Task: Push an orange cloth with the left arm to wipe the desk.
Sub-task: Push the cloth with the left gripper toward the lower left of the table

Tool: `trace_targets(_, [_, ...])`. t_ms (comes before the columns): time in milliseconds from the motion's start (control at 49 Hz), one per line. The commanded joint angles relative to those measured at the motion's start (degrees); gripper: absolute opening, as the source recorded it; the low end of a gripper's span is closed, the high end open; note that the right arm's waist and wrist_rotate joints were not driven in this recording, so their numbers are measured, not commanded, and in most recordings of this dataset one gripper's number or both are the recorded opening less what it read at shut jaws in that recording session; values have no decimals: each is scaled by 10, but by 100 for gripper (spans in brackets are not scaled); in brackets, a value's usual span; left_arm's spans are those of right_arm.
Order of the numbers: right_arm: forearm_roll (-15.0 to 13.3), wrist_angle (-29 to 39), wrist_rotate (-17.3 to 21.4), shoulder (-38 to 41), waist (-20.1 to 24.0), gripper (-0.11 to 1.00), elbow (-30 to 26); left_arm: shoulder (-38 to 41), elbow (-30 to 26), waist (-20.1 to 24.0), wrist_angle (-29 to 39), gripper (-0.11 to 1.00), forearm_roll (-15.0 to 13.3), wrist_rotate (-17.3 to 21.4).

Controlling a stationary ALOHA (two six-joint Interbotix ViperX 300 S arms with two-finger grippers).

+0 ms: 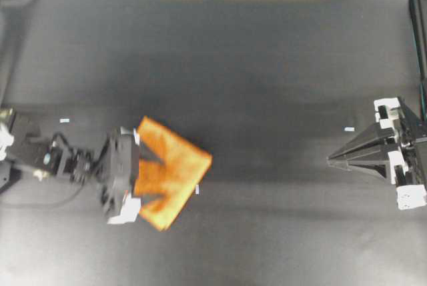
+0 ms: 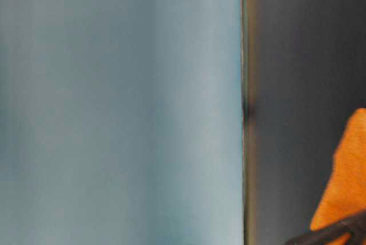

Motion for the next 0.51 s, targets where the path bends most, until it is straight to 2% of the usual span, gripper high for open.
trace_targets(0, [2, -1, 0, 2, 0, 0, -4, -16, -7, -28, 18, 84, 3, -2])
trace_targets(245, [2, -1, -1, 2, -1, 0, -3, -37, -15, -96, 83, 84, 3, -3])
trace_targets(490, [2, -1, 0, 3, 0, 0, -1, -34, -24, -159, 96, 84, 2, -3])
